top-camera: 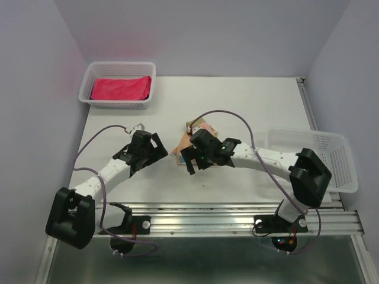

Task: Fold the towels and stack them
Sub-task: Flatten out the crumpled towel

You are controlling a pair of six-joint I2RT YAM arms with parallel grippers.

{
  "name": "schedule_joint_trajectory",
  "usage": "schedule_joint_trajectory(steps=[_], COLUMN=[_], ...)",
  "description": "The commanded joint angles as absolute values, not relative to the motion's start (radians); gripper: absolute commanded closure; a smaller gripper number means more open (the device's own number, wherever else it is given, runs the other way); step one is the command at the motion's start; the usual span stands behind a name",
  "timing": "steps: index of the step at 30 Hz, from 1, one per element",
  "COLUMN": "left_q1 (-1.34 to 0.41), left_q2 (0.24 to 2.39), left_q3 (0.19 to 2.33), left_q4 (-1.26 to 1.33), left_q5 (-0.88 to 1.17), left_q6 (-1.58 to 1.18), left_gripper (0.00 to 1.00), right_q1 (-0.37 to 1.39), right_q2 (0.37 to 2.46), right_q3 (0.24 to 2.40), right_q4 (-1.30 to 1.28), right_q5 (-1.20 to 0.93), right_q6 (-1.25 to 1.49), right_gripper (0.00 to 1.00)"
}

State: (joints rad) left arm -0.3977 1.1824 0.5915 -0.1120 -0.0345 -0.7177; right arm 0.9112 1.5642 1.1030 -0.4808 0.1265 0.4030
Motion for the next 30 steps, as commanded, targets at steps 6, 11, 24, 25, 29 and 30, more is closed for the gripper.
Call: schedule_joint_trajectory(steps=[6,11,24,25,29,30], left_q1=[-0.333,-0.318,-0.313,-0.313,-0.313,-0.313], left_q2=[1.049,1.000,0.997,0.997,1.002,1.002], left_q3=[0.557,0.537,0.552,0.554,0.558,0.561], left_q4=[-0.262,-0.258,-0.259,-0.258,-0.245,-0.241], left_q5=[-0.216,-0.218,-0.222,-0.221,-0.207,-0.196], left_q6=[-0.833,-0.844,-0.834,-0.833,-0.824,-0.821], left_gripper=[0.03,0.03,0.03,0.03,0.03,0.03], right_q1=[1.074,1.078,1.078,1.080,1.080,1.080], right_q2=[1.933,2.023,2.135,2.132,2.060,2.050], right_q3=[1.437,1.531,1.602,1.594,1.529,1.522], right_q4=[-0.391,-0.431,-0.547,-0.554,-0.545,-0.537], right_q5=[0.254,0.363,0.457,0.462,0.459,0.459], right_q6=[0.436,0.457,0.531,0.540,0.566,0.568], right_gripper=[0.01,0.10,0.41,0.46,0.83,0.89])
